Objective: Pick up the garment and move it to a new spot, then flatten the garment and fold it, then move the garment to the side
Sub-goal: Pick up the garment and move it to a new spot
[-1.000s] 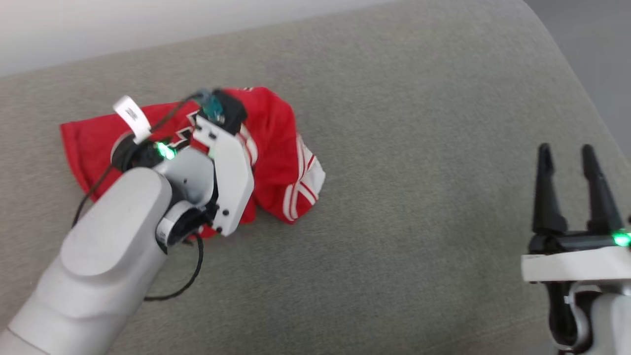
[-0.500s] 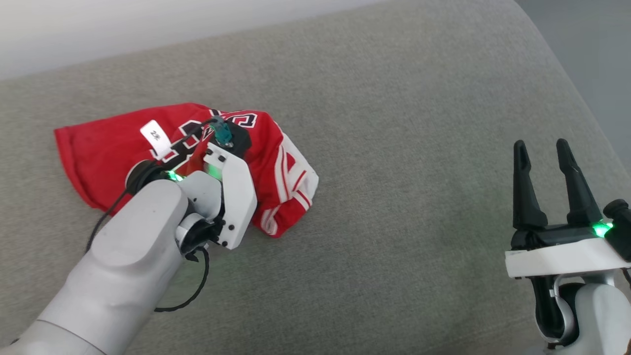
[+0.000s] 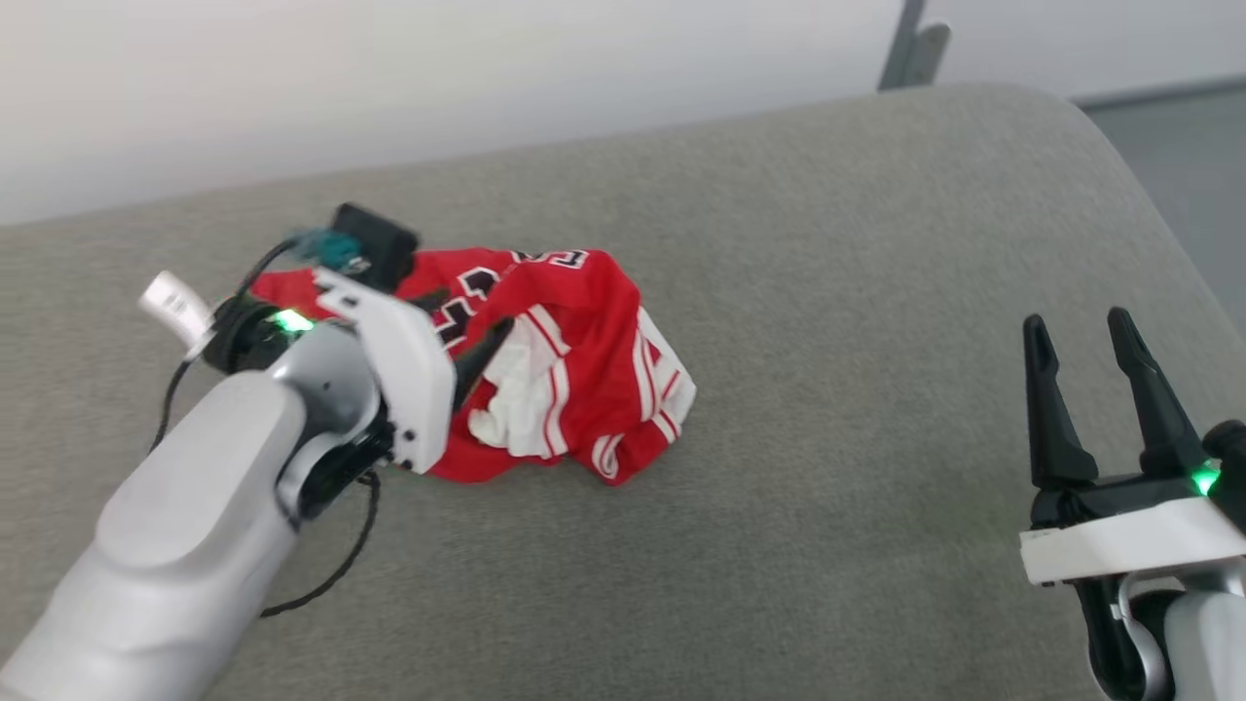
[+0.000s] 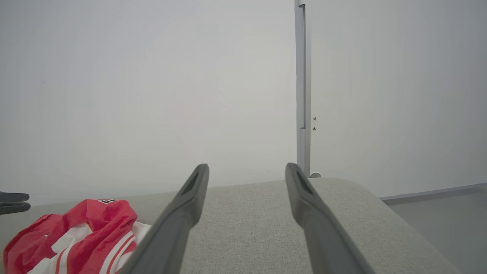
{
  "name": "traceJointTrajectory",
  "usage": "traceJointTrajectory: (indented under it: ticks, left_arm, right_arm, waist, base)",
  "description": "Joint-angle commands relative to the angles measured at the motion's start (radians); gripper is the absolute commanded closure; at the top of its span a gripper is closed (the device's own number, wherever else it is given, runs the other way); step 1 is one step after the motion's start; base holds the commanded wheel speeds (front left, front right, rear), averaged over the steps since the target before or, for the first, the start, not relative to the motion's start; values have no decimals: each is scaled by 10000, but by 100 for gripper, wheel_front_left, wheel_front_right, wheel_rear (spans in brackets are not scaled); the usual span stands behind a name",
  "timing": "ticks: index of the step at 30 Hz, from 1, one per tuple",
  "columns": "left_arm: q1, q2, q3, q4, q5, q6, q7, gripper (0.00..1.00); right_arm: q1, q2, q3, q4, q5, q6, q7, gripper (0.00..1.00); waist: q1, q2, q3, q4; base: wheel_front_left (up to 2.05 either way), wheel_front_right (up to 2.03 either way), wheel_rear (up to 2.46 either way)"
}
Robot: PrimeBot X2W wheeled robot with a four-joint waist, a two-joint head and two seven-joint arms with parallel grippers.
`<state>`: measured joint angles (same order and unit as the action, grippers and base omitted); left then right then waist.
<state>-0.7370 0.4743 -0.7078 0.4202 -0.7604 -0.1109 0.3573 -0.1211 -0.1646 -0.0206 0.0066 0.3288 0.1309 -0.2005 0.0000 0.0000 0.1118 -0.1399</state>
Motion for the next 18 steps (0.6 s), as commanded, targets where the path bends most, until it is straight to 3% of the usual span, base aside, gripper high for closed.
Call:
traceJointTrajectory:
  ticks: [1, 11, 18]
  left_arm:
    - [209, 137, 141, -141, 59, 113, -338, 0]
    - [3017, 960, 1714, -1836, 38, 1253, -4537, 0]
    - [5031, 1373, 2594, -2682, -91, 1906, -5991, 0]
  right_arm:
    - [107, -33, -11, -23, 16, -3, 47, 0]
    - [494, -190, -161, 200, -3, -3, 204, 0]
    - [801, -207, -436, 363, -14, -3, 174, 0]
  waist:
    - [0, 0, -240, 254]
    - [0, 0, -780, 883]
    - [0, 0, -1102, 1312]
  base:
    - [0, 0, 0]
    - [0, 0, 0]
    - [0, 0, 0]
